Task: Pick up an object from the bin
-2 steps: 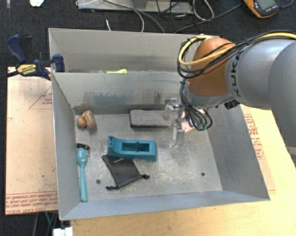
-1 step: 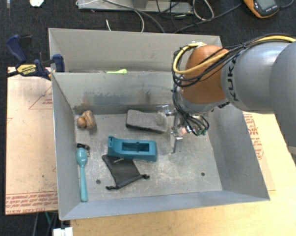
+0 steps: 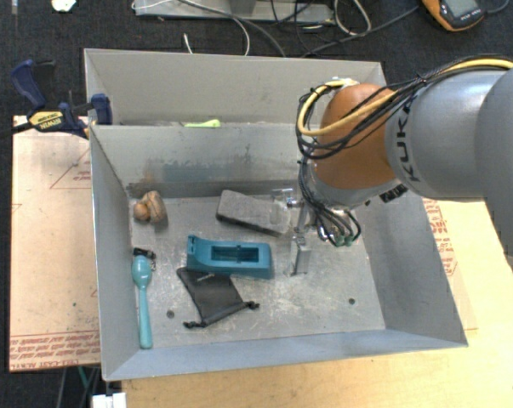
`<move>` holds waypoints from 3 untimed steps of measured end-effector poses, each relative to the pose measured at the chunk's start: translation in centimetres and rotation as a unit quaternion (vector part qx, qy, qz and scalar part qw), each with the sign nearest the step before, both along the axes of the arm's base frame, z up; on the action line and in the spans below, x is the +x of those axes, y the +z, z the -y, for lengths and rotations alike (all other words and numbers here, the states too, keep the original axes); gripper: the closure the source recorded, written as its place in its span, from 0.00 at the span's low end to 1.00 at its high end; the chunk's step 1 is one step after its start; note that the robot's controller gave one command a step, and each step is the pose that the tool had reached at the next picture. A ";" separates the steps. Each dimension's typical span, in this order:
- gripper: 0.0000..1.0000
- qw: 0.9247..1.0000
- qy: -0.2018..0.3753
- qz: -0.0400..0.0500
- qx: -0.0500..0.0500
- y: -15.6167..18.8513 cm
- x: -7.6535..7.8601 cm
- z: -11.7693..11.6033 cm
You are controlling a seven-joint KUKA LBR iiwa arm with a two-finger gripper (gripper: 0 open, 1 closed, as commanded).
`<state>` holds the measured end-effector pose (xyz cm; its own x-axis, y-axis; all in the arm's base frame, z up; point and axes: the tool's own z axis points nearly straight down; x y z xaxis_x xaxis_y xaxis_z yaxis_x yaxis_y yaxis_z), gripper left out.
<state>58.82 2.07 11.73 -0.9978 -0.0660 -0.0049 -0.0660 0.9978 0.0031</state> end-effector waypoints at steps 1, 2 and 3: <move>0.00 0.999 0.034 0.002 0.000 -0.7 0.6 -0.8; 0.00 0.999 0.034 0.001 0.001 -2.8 -1.7 -4.5; 0.00 1.000 0.025 0.003 0.000 -4.4 -0.8 -5.2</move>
Offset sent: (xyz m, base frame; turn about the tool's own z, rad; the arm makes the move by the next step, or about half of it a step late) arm -0.0165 0.0421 -0.0268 -0.0641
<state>58.00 7.22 7.33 -0.9932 -0.1158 -0.0113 -0.1159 0.9933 0.0029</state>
